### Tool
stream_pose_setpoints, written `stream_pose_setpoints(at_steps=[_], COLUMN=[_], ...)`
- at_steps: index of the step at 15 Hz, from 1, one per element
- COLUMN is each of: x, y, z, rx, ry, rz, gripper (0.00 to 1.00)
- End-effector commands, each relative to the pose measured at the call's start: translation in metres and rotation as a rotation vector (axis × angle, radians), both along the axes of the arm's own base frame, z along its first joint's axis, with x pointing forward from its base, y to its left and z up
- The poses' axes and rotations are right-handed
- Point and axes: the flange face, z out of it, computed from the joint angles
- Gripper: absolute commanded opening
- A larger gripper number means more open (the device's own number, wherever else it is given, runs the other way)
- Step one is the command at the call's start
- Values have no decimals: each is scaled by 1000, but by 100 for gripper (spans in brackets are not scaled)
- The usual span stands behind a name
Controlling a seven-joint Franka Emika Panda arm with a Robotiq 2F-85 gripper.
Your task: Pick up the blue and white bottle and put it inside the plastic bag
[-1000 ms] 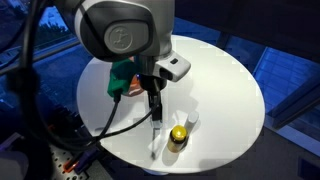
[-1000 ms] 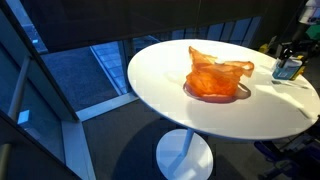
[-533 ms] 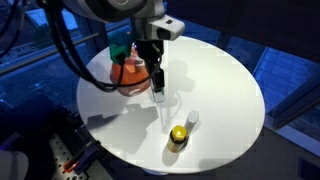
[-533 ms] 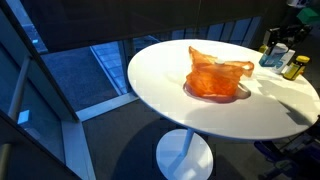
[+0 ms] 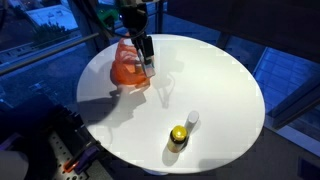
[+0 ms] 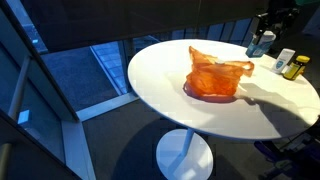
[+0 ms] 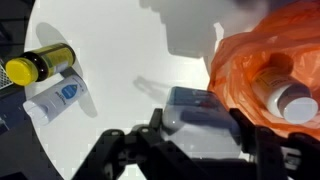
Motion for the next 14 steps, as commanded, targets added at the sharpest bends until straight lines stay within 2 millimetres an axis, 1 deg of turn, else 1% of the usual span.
stream_pose_setpoints(at_steps=[1,5,9,12,14], x=[4,5,5,5,3], y=[27,63,92,103,101], z=[13,9,5,3,5], rx=[4,46,96,121,124], ry=[-8,1,16,27,35], rz=[71,152,218,244,240], gripper=[43,43,43,43,43])
